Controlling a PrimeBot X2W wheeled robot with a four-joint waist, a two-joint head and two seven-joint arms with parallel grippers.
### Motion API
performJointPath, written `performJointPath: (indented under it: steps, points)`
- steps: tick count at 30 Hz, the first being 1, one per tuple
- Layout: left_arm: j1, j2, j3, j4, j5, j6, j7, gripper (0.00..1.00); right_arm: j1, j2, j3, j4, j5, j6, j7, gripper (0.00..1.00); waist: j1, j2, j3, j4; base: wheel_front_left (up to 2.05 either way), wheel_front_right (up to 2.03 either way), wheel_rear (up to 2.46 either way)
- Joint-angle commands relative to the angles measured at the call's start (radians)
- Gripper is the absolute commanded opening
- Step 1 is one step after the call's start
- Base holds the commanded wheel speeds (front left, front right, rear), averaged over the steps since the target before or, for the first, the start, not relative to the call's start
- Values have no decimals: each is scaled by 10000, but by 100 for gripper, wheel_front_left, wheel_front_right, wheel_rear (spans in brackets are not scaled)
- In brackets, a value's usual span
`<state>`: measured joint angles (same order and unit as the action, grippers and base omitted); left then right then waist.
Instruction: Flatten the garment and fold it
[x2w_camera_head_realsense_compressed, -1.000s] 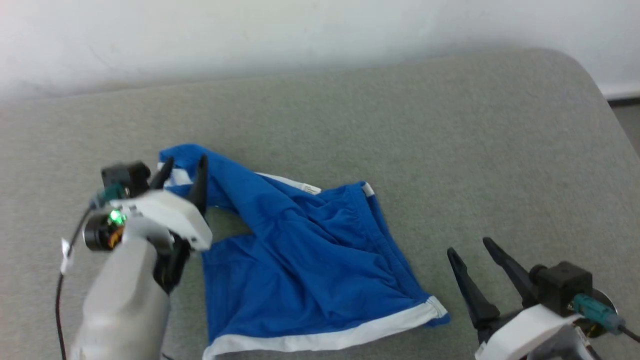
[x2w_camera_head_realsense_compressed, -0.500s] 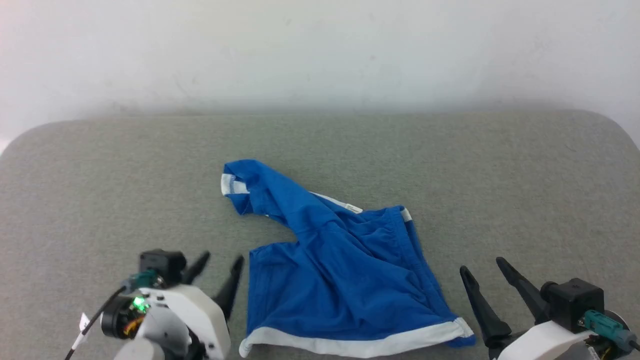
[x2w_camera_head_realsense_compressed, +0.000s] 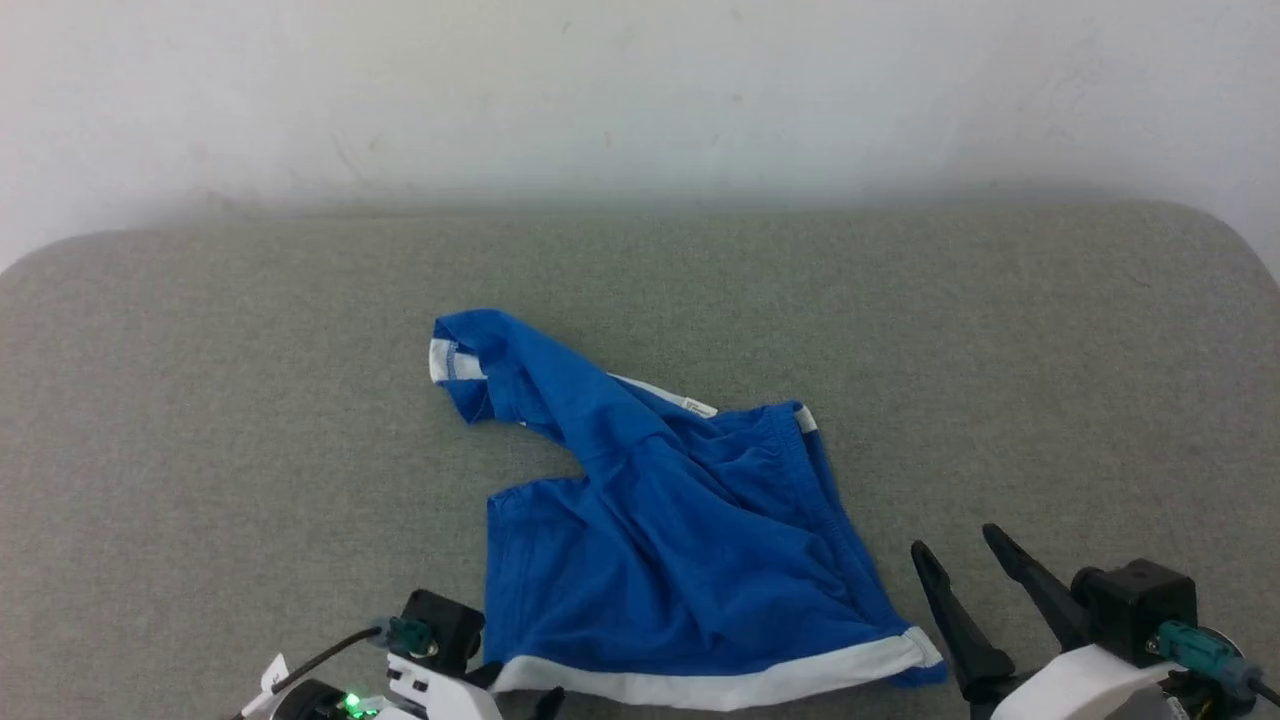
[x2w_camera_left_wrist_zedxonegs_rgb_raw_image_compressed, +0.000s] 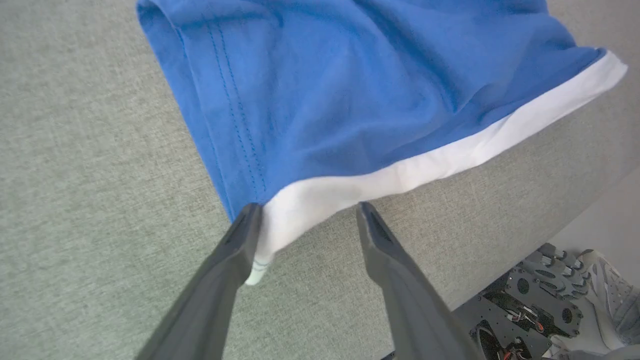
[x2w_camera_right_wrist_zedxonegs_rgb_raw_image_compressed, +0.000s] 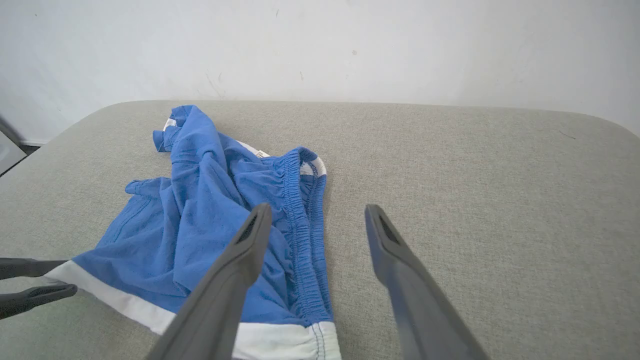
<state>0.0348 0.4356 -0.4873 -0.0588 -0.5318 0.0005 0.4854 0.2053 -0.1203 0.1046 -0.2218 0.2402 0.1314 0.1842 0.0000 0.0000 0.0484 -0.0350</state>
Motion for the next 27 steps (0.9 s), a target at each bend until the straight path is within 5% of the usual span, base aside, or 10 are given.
performJointPath:
  steps: [1,11,12,13,14,27]
  points:
    - [-48,12,-74,149,111,-77,51,100,-133,-9,9,19,62,-7,-15,100,0,0,251,-114,0,0,0]
    - [-753,-221,-925,1652,510,-351,885,100,-385,-138,-75,279,195,-7,179,100,0,0,749,-178,0,0,0]
    - [-746,-268,-990,1775,447,-381,1017,78,-397,-190,-41,349,257,-7,342,100,0,0,744,-186,0,0,0]
    - [-743,-309,-1038,1848,409,-399,1087,31,-399,-283,21,449,322,-7,608,100,0,0,732,-185,0,0,0]
    - [-731,-349,-1064,1876,375,-407,1096,0,-416,-414,123,530,390,-7,899,100,0,0,717,-184,0,0,0]
    - [-504,-638,-575,793,553,301,-482,0,-1561,-1541,1774,2694,1490,-7,4095,100,0,0,446,381,0,0,0]
